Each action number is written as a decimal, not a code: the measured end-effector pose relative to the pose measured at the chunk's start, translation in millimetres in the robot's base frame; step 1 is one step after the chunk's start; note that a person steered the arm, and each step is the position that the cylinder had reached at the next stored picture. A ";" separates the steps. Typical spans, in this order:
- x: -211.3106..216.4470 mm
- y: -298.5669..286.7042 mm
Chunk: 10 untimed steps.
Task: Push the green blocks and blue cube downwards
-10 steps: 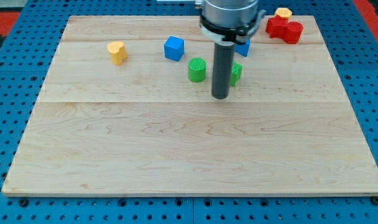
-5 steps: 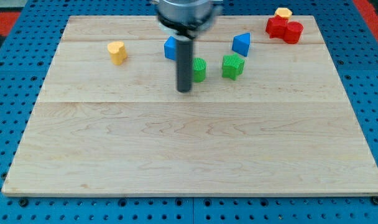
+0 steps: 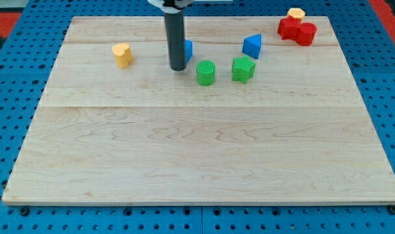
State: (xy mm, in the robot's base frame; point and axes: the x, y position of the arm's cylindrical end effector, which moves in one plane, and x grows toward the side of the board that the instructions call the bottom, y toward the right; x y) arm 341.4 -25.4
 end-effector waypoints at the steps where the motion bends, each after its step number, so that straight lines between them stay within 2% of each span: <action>1: -10.9 9.1; 2: -9.1 44.0; 3: -31.1 64.8; 4: -67.9 49.8; 5: -53.1 22.7; 6: -44.5 25.7; 7: -81.7 33.0; 8: -94.7 9.6; 10: -26.7 -29.3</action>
